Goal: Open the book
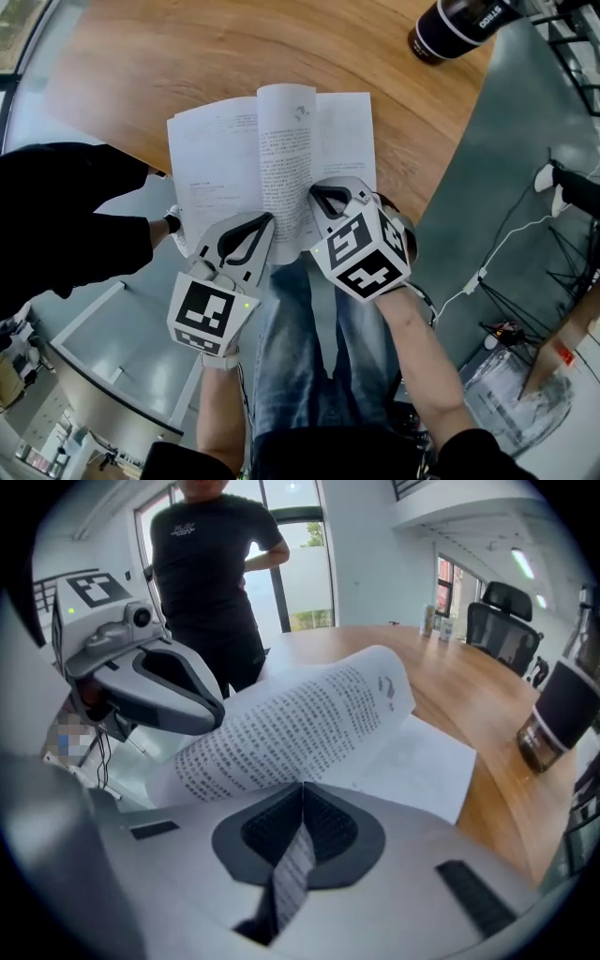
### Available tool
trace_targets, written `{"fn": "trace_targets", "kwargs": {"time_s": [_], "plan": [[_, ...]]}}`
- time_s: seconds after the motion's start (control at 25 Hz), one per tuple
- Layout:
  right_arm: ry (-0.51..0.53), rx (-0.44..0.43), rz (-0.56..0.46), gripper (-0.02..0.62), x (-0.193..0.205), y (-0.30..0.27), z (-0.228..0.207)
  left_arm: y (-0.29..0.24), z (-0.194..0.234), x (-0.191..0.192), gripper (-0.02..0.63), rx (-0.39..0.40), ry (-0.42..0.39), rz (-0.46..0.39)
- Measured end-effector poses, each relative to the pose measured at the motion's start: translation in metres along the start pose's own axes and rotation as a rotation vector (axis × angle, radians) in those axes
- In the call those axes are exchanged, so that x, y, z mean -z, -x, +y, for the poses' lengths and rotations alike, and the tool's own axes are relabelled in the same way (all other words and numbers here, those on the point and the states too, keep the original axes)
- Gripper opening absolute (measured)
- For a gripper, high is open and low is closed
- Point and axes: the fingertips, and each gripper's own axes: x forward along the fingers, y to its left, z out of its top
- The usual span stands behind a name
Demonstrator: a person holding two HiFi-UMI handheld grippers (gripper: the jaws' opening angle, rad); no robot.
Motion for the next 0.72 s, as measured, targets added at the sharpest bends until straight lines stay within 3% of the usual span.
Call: {"fn": "trace_targets", "kwargs": {"time_s": [0.28,0.52,0.72], "plan": [[-0.069,-0.135,-0.183,-0.008,-0.063,-0.017,0.05,0.04,0.048,0.026,0.006,-0.081,0.004,0.03],[-0.024,-0.179,-0.266,-0.008,-0.106,-0.028,0.083,0.069,0.077,0.048,0.006,-0.139,0.012,0.063],[0.003,-0.216,-0.262,-0.008,-0.124,-0.05,0.107,0.086,0.094,0.063,0.006,-0.152,0.036,0.064]]}}
